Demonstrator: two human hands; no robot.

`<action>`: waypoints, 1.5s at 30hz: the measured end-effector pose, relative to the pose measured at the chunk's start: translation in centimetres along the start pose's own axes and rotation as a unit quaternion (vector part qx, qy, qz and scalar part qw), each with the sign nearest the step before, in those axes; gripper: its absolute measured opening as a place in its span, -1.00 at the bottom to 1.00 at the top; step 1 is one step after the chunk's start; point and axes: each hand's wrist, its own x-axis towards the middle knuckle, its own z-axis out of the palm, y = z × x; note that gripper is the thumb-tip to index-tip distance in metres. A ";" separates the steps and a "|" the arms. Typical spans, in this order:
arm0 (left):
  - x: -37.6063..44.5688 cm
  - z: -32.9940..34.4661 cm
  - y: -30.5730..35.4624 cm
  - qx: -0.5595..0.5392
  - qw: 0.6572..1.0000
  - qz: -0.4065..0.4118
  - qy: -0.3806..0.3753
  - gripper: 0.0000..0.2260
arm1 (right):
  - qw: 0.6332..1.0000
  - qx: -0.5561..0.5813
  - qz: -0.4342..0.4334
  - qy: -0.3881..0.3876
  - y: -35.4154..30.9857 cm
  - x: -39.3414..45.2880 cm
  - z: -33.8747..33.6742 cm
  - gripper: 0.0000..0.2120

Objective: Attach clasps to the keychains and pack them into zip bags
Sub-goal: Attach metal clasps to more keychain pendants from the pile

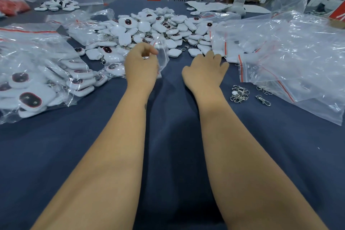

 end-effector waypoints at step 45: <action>7.2 2.9 -3.1 0.245 0.965 -0.049 0.080 -0.55 | 0.983 0.127 0.008 -0.135 -0.7 14.9 4.2 -0.43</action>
